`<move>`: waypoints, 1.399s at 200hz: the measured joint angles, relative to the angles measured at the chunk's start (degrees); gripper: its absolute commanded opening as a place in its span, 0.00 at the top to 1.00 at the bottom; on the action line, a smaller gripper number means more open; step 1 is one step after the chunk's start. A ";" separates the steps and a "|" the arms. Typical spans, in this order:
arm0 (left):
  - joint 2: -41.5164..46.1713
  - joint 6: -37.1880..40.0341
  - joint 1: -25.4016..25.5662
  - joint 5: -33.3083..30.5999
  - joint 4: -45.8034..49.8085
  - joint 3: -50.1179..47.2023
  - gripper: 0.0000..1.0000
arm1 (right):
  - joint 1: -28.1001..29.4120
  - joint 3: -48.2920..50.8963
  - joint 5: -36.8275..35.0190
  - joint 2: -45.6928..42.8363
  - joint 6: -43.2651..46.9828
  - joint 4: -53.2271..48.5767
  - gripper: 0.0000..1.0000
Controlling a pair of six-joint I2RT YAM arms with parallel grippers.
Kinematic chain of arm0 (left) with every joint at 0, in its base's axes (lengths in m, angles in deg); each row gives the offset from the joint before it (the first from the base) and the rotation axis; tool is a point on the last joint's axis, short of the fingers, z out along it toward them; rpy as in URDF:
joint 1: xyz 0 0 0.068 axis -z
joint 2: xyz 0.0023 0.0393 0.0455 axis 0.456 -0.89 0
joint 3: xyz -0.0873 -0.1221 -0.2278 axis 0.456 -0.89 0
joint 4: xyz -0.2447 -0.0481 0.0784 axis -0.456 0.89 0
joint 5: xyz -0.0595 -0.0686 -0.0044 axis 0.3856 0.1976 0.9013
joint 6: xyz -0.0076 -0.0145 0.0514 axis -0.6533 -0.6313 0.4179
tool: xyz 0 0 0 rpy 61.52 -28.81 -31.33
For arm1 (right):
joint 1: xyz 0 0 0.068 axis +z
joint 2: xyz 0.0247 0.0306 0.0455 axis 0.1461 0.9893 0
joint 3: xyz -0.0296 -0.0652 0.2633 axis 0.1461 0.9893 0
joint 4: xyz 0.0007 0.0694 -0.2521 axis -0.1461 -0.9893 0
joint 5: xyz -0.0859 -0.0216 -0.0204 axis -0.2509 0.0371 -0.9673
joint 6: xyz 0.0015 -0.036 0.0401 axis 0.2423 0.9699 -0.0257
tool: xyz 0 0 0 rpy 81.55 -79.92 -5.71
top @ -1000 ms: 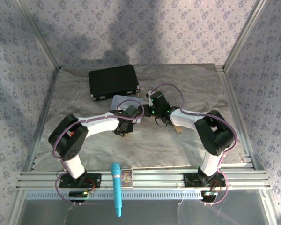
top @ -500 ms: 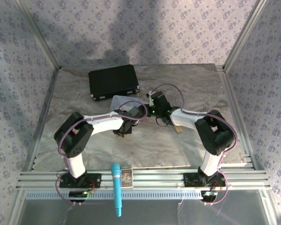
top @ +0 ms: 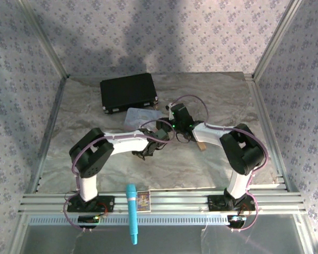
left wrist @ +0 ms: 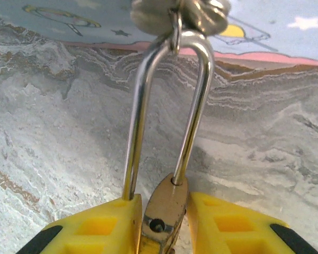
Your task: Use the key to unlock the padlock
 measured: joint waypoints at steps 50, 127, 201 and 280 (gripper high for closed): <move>-1.07 -1.05 1.70 -2.08 1.01 0.79 0.75 | -0.17 0.00 0.24 0.66 -0.44 1.49 0.46; -4.96 -1.01 3.76 -5.97 6.84 4.31 0.79 | -0.59 0.66 0.94 0.74 -1.27 2.82 0.46; -6.16 -0.96 7.93 -6.01 8.74 6.75 0.73 | -0.92 0.72 1.79 1.16 -1.73 3.72 0.46; -3.48 1.92 7.76 -3.72 6.34 5.42 0.40 | -1.29 1.29 2.14 1.05 -1.88 4.44 0.42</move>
